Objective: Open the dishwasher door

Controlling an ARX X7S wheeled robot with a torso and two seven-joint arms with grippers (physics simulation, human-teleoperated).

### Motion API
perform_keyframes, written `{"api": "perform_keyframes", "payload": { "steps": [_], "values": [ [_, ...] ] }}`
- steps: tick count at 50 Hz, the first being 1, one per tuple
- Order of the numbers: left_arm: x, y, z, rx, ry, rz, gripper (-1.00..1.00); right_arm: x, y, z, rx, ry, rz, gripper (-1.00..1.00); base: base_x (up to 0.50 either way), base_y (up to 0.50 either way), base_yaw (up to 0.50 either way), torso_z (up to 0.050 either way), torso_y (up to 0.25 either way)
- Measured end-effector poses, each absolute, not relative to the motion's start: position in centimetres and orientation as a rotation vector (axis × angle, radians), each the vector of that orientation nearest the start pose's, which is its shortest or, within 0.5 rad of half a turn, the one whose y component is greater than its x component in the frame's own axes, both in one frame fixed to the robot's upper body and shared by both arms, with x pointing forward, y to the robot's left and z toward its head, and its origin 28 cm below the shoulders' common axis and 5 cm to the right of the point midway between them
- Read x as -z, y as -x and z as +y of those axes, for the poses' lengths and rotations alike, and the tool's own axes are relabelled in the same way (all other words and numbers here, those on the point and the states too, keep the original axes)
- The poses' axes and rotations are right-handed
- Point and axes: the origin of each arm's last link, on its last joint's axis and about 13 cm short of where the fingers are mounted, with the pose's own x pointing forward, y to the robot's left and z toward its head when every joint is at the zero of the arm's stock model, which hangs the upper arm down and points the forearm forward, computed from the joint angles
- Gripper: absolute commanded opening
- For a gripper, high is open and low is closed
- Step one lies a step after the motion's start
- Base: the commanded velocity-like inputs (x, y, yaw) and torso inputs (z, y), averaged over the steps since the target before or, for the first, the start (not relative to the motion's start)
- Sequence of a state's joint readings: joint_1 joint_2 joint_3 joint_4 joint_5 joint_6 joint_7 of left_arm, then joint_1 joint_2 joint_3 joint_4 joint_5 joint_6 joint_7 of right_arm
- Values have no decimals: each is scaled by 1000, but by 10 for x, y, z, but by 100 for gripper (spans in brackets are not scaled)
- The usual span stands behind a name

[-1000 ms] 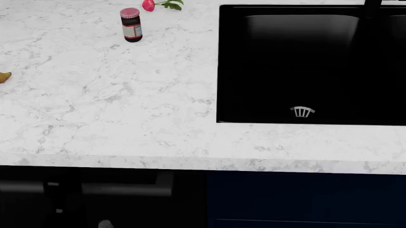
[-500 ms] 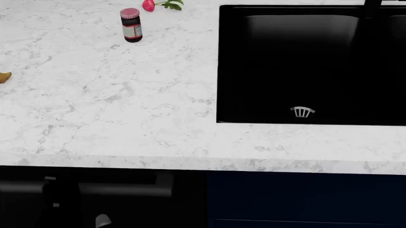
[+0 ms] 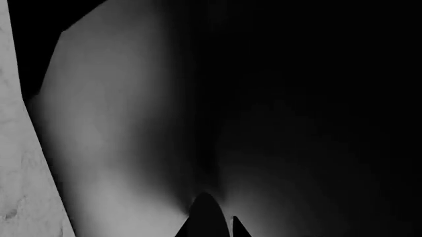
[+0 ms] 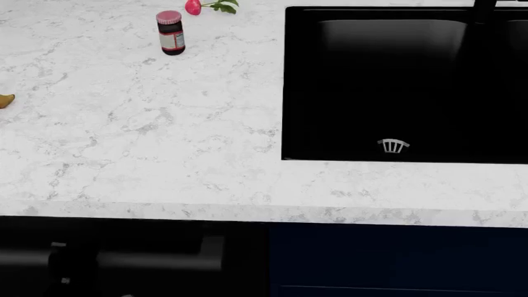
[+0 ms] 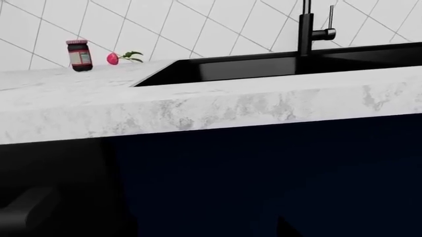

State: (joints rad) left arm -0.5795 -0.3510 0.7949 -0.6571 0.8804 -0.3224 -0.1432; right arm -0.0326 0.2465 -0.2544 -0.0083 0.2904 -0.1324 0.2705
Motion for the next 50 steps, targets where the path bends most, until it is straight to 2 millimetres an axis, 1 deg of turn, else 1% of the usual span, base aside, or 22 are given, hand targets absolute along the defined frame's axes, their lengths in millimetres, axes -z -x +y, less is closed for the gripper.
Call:
{"api": "perform_keyframes", "payload": {
  "steps": [24, 50],
  "values": [
    [-22, -281, 272, 210, -1654, 139, -100, -15, -192, -115, 97, -78, -54, 100, 0, 0, -1, 0, 0],
    [-18, -239, 272, 226, -1636, 152, -100, -16, -192, -119, 119, -88, -61, 100, 0, 0, -1, 0, 0]
  ]
}}
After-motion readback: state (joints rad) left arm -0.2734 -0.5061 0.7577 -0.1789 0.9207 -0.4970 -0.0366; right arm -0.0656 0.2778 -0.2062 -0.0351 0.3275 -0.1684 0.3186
